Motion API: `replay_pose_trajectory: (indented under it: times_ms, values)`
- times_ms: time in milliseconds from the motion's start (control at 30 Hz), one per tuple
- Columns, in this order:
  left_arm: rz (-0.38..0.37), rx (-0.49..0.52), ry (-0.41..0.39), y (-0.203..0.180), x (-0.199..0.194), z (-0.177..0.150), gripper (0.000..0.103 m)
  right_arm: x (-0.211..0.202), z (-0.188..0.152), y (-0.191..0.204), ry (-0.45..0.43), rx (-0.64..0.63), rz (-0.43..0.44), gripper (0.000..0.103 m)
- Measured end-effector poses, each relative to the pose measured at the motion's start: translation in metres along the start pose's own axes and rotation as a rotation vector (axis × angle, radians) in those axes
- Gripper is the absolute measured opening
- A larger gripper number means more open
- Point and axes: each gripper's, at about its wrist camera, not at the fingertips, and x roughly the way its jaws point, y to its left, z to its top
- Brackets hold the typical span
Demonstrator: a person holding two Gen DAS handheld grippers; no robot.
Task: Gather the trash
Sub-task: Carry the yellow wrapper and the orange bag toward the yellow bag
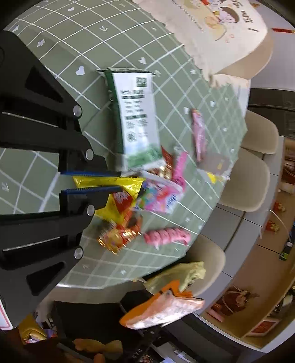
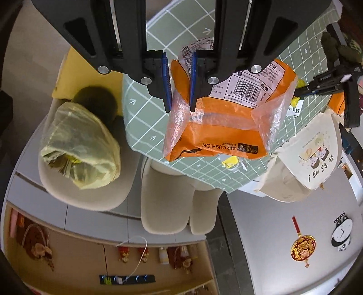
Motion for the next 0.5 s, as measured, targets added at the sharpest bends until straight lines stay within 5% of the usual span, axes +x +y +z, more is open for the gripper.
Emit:
replay_pose_trajectory:
  times_ms: [500]
  values:
    - [-0.022, -0.002, -0.166, -0.078, -0.026, 0.063, 0.007, -0.01, 0.024, -0.078, -0.068, -0.005, -0.01, 0.016]
